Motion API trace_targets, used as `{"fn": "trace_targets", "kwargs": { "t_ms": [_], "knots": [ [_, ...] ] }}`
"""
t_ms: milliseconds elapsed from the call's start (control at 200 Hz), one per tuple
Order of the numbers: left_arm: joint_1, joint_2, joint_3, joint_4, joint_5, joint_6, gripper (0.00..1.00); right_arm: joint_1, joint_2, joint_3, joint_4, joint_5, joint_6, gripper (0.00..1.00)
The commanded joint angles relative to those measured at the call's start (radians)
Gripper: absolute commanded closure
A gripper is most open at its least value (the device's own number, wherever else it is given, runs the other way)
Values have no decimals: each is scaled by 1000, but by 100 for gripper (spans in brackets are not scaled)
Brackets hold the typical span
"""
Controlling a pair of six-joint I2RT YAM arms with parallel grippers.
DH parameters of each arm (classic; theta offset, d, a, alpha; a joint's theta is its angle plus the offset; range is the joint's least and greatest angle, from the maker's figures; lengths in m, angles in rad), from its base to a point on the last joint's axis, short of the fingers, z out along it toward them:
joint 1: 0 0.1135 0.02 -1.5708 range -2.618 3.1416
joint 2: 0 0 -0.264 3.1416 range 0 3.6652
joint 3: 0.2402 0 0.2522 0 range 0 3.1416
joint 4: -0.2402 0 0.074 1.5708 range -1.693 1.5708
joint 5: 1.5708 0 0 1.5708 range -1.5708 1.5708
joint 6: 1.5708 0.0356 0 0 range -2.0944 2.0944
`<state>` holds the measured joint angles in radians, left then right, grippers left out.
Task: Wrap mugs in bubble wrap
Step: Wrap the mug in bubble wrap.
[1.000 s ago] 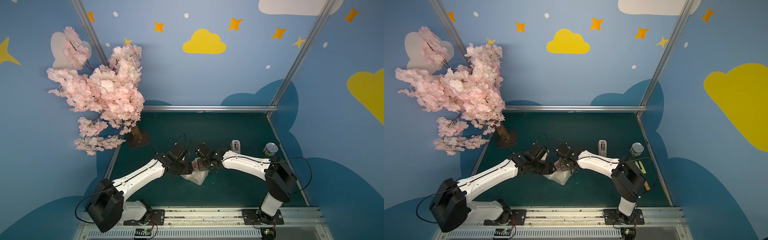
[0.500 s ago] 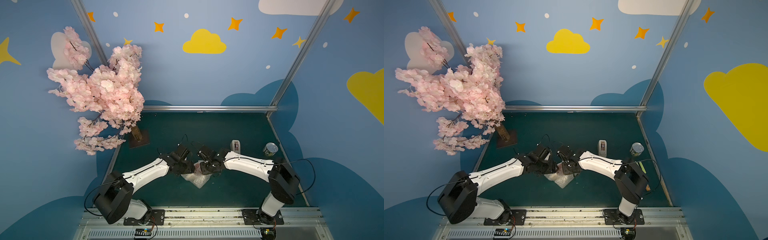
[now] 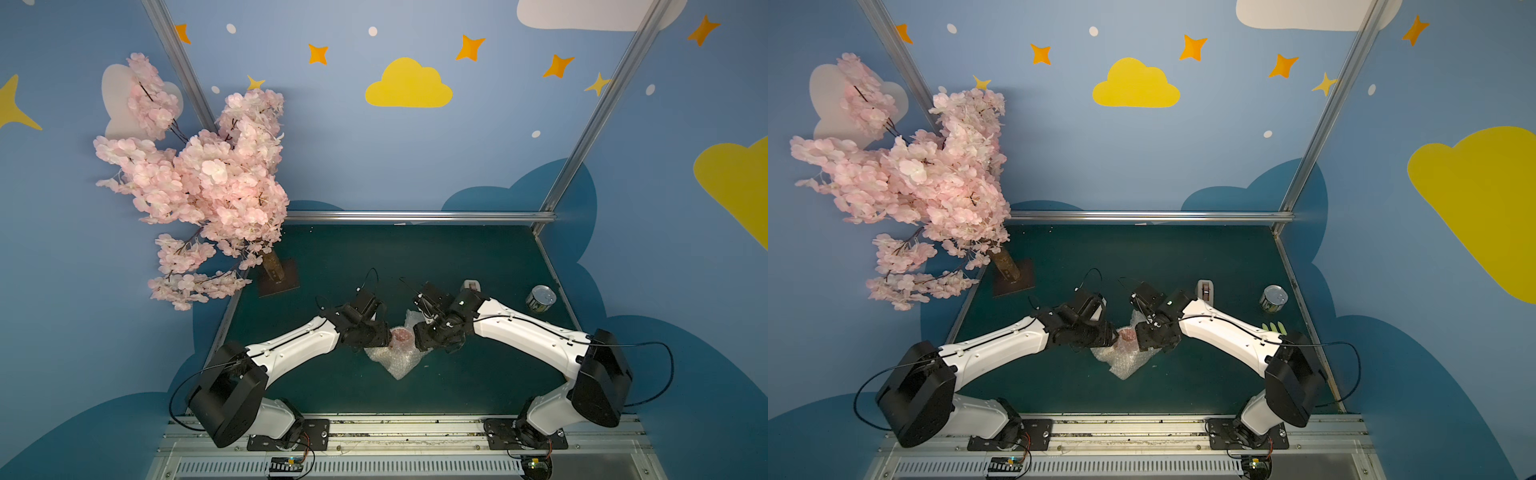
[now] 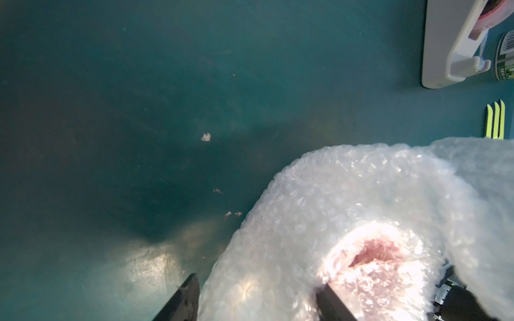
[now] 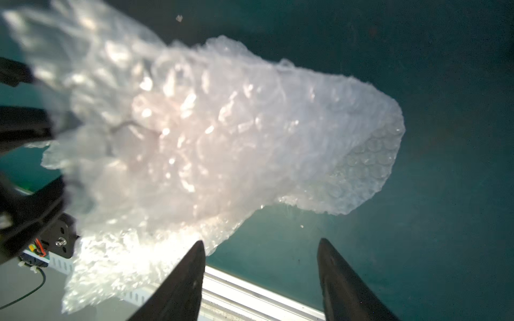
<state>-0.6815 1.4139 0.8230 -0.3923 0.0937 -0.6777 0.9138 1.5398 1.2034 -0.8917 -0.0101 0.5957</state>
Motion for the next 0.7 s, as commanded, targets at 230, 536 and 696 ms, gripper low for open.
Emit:
{"fn": "trace_targets", "kwargs": {
  "t_ms": [230, 536, 696],
  "knots": [
    [-3, -5, 28, 16, -24, 29, 38, -40, 44, -12, 204, -200, -95, 41],
    [-3, -29, 41, 7, -34, 43, 38, -66, -186, 26, 28, 3, -87, 33],
    [-7, -9, 47, 20, -14, 48, 38, -183, -217, 46, 22, -37, -271, 23]
  ]
}}
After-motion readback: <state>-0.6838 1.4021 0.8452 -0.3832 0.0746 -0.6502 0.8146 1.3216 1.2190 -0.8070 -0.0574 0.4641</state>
